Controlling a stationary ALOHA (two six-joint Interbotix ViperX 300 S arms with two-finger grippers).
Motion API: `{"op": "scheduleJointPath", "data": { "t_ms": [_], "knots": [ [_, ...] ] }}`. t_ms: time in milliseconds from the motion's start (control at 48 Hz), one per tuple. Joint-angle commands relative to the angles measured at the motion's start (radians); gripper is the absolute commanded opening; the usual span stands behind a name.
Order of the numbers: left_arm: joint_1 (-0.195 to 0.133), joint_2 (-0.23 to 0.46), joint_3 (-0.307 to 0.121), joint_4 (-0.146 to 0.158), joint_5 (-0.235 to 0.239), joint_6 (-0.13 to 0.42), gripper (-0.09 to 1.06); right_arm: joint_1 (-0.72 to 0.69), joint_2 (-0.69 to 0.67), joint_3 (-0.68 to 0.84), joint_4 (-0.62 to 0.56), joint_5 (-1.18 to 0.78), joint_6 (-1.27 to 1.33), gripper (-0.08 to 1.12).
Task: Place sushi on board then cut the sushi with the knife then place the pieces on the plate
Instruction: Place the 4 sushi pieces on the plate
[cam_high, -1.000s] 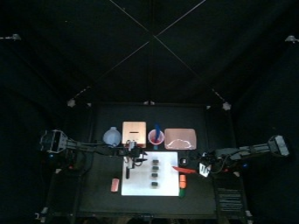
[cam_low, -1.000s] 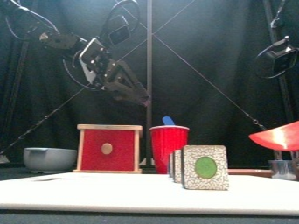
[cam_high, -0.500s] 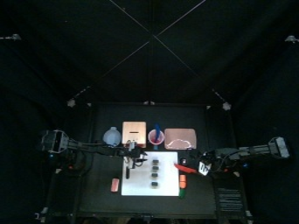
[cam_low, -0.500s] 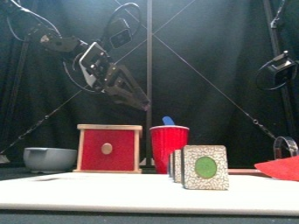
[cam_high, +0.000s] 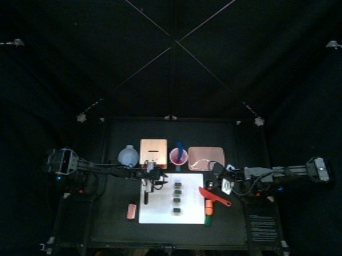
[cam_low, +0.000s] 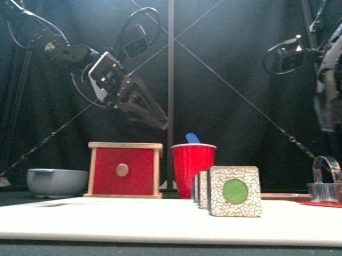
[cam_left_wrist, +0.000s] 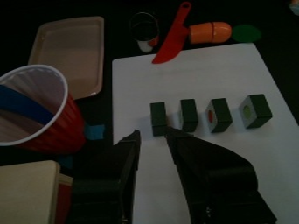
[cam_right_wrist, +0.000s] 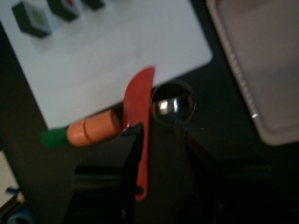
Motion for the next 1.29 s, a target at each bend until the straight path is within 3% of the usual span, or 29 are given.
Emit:
{"op": "scheduleJointPath", "data": {
  "t_ms": [21,333,500,896,1292],
  "knots": [
    [0.021,-0.035,0.005,0.002,-0.011,-0.002,0.71,-0.002,0.075,-0.049,-0.052,-0.11,0.0,0.89],
    [0.066,-0.037,0.063,0.002,-0.028,-0.003,0.71,0.005,0.314,-0.123,-0.118,-0.344,-0.002,0.9],
    [0.08,-0.037,0.071,0.003,-0.028,-0.002,0.71,0.006,0.443,-0.181,-0.138,-0.385,-0.003,0.9],
    [0.084,-0.031,0.087,0.014,-0.023,-0.002,0.71,0.0,0.67,-0.319,-0.204,-0.402,-0.005,0.9],
    [0.086,-0.026,0.1,0.021,-0.023,-0.002,0.71,-0.002,0.767,-0.377,-0.196,-0.402,-0.003,0.9]
  ]
}}
